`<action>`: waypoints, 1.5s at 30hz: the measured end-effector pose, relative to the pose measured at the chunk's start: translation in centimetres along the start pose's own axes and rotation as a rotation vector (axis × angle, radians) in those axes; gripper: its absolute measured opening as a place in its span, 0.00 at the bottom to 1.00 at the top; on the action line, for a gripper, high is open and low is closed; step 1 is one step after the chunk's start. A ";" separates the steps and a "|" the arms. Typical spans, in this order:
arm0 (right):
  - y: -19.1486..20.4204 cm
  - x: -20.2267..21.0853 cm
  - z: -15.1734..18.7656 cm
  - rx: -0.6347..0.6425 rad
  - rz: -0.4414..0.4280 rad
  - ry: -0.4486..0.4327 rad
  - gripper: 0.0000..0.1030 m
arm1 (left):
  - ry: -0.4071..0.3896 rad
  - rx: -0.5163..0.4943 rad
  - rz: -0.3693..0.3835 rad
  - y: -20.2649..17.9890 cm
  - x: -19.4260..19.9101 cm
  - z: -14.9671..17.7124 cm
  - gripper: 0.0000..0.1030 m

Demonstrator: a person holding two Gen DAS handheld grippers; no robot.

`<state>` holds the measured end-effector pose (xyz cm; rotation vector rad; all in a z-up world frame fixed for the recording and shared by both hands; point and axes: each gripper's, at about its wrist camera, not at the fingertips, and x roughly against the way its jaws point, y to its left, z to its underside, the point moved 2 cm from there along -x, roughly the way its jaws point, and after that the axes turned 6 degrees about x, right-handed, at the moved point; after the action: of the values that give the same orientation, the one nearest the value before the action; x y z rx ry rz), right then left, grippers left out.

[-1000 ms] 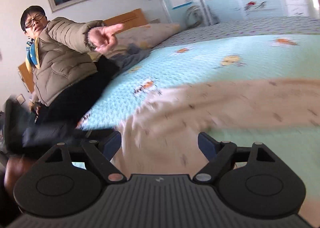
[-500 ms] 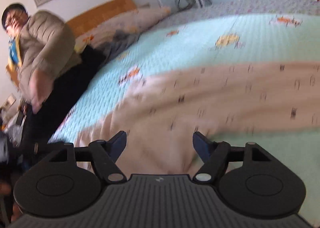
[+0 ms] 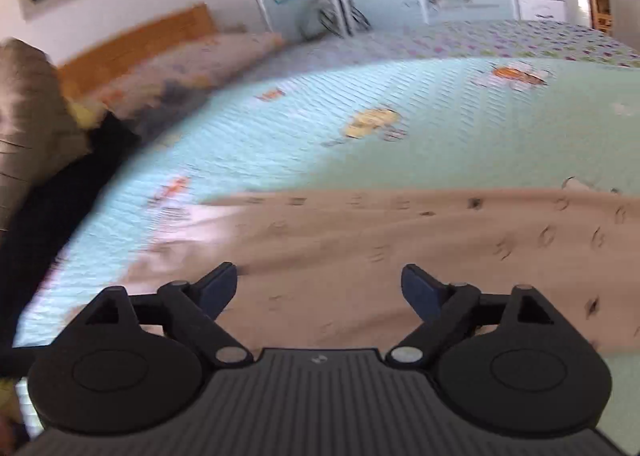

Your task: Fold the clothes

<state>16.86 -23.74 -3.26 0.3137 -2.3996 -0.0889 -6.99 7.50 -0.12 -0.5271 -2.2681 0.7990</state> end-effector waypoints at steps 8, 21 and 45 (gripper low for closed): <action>0.5 5.0 4.2 0.139 0.026 0.000 0.79 | 0.025 0.010 0.035 0.4 -0.9 0.1 0.89; -3.2 -0.4 2.8 0.172 0.166 0.101 0.84 | 0.026 -0.018 0.035 0.7 -1.0 -0.9 0.90; -18.0 0.6 -2.8 -0.026 0.313 -0.039 0.91 | 0.118 -0.085 0.048 -3.0 -6.9 -0.9 0.91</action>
<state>21.91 -41.27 -3.51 -0.0782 -2.4531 0.0174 -2.00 1.83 -0.74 -0.6528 -2.1948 0.6782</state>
